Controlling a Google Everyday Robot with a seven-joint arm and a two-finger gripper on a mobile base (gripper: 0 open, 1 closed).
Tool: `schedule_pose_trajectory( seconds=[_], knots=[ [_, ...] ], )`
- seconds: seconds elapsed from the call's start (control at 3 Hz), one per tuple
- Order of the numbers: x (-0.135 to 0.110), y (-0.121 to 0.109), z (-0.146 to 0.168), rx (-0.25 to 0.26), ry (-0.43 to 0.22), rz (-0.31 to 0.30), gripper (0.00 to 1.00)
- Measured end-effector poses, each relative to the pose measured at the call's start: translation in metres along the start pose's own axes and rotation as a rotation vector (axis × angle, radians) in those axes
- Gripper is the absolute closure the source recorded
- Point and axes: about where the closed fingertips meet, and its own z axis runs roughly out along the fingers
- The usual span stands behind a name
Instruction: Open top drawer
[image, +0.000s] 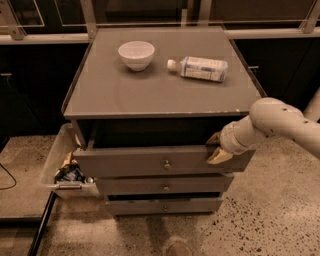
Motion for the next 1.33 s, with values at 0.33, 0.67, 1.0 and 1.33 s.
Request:
schedule_pose_trajectory(
  seconds=[0.33, 0.67, 1.0, 1.33],
  knots=[
    [0.0, 0.0, 0.0, 0.0, 0.0, 0.0, 0.93],
    [0.0, 0.0, 0.0, 0.0, 0.0, 0.0, 0.7],
    [0.001, 0.001, 0.003, -0.008, -0.012, 0.011, 0.47],
    [0.008, 0.013, 0.001, -0.023, -0.017, 0.045, 0.23]
  ],
)
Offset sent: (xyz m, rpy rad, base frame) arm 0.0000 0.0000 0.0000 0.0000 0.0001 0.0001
